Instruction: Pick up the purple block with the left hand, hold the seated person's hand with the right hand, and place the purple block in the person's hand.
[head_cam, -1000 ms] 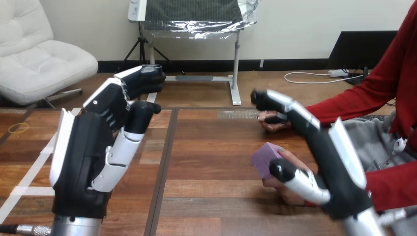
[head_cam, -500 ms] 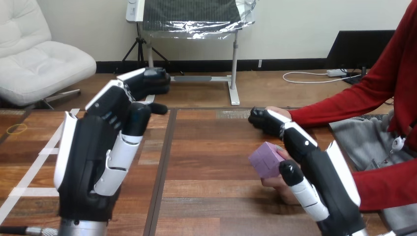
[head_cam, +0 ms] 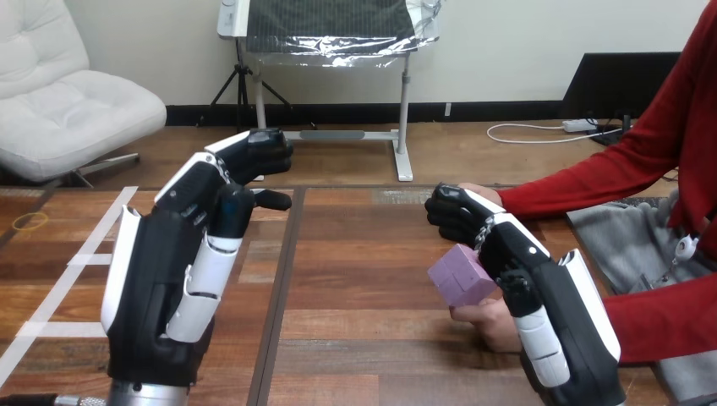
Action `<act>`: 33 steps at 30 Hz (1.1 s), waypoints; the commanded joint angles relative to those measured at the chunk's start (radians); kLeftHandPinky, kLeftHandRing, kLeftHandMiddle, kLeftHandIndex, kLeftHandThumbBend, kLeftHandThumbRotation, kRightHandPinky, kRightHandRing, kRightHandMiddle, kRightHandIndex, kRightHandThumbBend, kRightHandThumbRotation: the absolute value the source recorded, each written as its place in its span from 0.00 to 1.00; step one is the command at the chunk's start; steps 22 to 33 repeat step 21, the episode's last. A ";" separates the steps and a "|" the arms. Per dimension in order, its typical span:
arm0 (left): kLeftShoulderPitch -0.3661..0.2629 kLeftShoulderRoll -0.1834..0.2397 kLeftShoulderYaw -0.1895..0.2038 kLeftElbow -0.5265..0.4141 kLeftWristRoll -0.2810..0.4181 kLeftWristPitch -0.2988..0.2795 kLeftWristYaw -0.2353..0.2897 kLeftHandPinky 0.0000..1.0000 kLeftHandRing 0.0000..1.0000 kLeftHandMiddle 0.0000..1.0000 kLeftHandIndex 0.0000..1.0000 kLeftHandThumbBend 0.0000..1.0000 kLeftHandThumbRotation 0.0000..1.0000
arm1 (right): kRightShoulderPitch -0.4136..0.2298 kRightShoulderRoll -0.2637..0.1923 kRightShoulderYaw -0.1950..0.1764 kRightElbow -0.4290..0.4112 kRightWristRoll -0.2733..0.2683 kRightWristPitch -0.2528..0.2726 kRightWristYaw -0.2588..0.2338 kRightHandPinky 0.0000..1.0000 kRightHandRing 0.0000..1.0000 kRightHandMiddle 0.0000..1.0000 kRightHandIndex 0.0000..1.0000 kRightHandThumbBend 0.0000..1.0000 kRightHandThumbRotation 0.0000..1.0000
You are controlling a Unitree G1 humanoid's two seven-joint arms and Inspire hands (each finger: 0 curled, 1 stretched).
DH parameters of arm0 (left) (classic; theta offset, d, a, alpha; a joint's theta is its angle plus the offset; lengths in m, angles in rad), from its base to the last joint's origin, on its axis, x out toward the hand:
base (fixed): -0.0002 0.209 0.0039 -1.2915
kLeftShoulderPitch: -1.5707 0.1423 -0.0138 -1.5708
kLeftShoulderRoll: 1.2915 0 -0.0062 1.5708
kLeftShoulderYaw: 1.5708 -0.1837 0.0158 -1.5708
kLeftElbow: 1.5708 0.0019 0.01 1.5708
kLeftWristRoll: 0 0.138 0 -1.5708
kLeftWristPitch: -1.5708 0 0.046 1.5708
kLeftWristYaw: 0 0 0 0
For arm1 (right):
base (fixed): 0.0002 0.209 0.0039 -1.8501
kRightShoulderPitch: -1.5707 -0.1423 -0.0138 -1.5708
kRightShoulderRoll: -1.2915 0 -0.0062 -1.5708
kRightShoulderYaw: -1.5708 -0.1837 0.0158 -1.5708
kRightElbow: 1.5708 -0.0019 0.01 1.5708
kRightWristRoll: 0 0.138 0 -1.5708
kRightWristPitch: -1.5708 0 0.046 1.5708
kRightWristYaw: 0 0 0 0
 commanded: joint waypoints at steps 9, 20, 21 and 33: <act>-0.035 -0.025 -0.015 0.001 0.036 -0.012 0.017 0.67 0.76 0.74 0.72 0.58 0.87 | 0.010 0.025 -0.004 -0.052 0.075 -0.006 0.066 0.85 0.85 0.84 0.86 0.69 1.00; -0.044 -0.025 -0.011 0.019 0.048 -0.017 0.028 0.66 0.75 0.74 0.73 0.51 0.88 | 0.021 0.026 -0.017 -0.072 0.096 0.005 0.095 0.86 0.86 0.86 0.87 0.68 1.00; -0.045 -0.025 -0.011 0.020 0.051 -0.016 0.030 0.66 0.75 0.74 0.73 0.51 0.89 | 0.022 0.026 -0.018 -0.075 0.102 0.009 0.099 0.86 0.86 0.86 0.87 0.68 1.00; -0.045 -0.025 -0.011 0.020 0.051 -0.016 0.030 0.66 0.75 0.74 0.73 0.51 0.89 | 0.022 0.026 -0.018 -0.075 0.102 0.009 0.099 0.86 0.86 0.86 0.87 0.68 1.00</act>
